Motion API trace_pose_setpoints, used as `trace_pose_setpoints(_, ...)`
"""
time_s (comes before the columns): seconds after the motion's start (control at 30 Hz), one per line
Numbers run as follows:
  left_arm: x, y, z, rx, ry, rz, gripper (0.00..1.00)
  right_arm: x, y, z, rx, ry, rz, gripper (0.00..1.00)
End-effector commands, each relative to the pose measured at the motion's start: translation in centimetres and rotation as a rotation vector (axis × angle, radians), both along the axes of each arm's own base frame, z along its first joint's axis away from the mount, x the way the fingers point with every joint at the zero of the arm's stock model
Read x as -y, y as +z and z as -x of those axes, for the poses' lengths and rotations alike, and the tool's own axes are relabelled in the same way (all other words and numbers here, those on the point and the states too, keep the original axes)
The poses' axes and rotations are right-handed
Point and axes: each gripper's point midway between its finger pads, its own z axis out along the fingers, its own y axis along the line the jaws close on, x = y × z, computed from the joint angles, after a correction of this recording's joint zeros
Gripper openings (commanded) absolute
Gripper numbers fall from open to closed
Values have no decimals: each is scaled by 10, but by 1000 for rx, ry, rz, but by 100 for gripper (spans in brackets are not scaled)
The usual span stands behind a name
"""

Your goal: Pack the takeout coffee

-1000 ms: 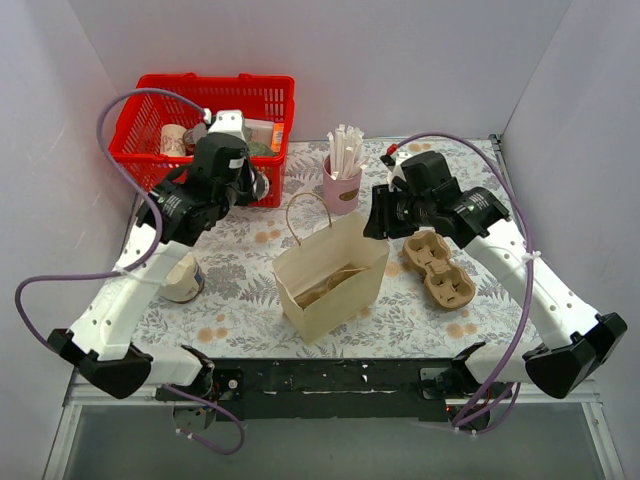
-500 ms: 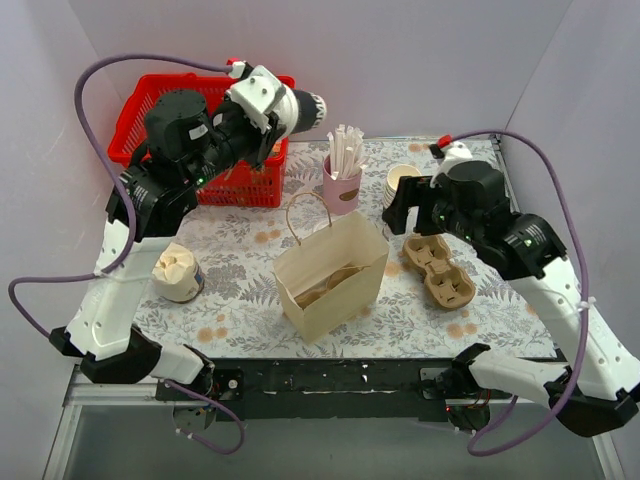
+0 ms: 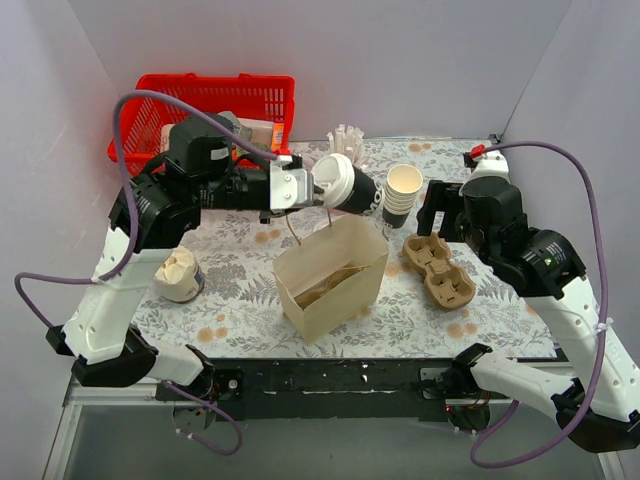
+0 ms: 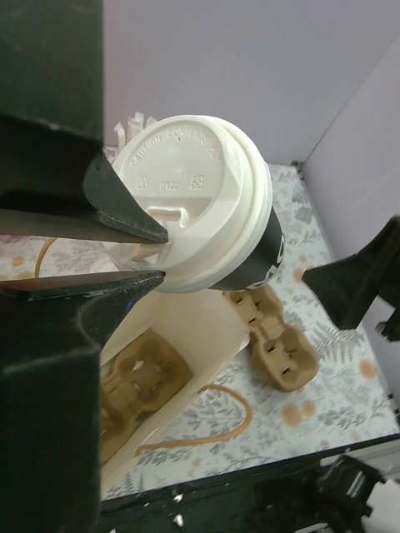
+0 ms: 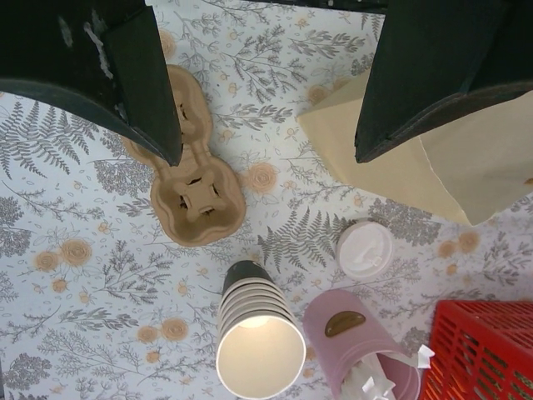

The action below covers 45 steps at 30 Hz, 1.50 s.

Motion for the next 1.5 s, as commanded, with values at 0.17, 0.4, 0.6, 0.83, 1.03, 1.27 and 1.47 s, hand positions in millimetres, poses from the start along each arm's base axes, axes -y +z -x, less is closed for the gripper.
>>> trace_pose_setpoints(0.17, -14, -71, 32, -9, -93, -200, 0, 4, -2, 1, -13, -20, 13, 93)
trace_pose_setpoints(0.4, -10, -105, 19, -11, -54, -327, 0, 1, -7, 2, -27, -5, 6, 92)
trace_pose_setpoints(0.6, 10, -152, 7, 41, 17, -523, 0, -1, -10, 3, -30, 3, -1, 92)
trace_pose_setpoints(0.83, 17, -169, 15, 49, -33, -590, 0, -6, -14, 2, -36, 21, -14, 92)
trace_pose_setpoints(1.03, 23, -187, 11, 50, -59, -635, 0, -9, -15, 0, -29, 25, -19, 93)
trace_pose_setpoints(1.27, 32, -204, 14, 25, -125, -679, 0, -15, -13, -1, -18, 50, -42, 93)
trace_pose_setpoints(1.47, 41, -215, 15, 10, -183, -700, 0, -18, -11, -4, 1, 66, -42, 93)
